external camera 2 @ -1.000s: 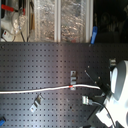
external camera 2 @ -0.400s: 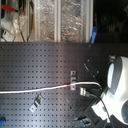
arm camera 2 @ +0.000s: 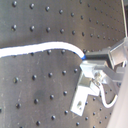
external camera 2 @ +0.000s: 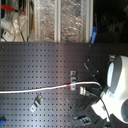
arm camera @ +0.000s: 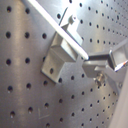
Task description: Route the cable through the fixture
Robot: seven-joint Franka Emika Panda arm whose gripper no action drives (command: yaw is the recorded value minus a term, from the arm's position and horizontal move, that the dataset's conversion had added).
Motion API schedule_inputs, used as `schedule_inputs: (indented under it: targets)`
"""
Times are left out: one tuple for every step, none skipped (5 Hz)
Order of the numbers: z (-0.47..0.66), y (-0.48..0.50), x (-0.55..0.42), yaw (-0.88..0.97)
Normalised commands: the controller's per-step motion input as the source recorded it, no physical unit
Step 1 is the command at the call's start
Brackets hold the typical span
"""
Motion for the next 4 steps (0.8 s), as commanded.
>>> schedule_inputs:
  targets:
    - [0.21,0.107,-0.086,0.01]
    - [0.0,0.088,-0.405,0.15]
    - [0.0,0.0,-0.515,0.15]
    - [0.0,0.021,-0.442,0.11]
